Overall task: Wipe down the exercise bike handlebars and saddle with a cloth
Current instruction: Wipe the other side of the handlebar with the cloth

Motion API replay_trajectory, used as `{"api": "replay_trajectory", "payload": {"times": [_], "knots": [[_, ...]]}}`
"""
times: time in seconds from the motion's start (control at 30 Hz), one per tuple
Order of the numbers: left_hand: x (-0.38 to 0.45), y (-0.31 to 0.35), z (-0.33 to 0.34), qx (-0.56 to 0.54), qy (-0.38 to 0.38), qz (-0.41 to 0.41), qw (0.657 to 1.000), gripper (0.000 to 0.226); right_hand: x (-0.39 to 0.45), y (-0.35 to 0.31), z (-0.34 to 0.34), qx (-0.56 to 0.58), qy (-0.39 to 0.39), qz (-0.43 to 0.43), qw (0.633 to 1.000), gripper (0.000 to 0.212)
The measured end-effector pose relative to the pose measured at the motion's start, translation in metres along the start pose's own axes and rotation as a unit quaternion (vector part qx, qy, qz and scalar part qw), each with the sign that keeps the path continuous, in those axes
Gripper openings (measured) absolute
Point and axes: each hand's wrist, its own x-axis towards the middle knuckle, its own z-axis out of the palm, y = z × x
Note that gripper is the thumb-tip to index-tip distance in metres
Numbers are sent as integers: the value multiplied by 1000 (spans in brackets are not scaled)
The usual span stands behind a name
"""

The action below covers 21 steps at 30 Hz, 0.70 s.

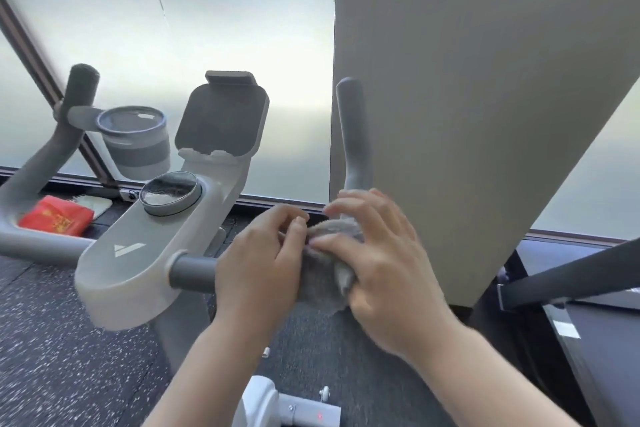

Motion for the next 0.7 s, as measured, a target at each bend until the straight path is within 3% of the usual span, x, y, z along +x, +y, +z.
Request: {"api": "replay_trajectory", "payload": {"times": [0.07, 0.17, 0.27, 0.4, 0.57, 0.7], "knots": [[-3, -5, 1, 16, 2, 3, 1000, 13, -21, -19, 17, 26, 9, -41, 999, 31], [-10, -10, -1, 44, 18, 32, 998, 16, -33, 1, 18, 34, -34, -66, 997, 47], [-10, -7, 0, 72, 19, 43, 996, 20, -14, 28, 15, 56, -48, -22, 997, 43], [-11, -4, 4, 96, 23, 49, 994, 20, -24, 4, 40, 77, 24, 47, 996, 36], [-12, -7, 0, 82, 19, 53, 995, 22, -32, 42, 26, -32, 34, -107, 993, 48], [-12, -6, 1, 87, 30, 56, 994, 22, -17, 53, 8, -37, 53, 2, 998, 51]]}}
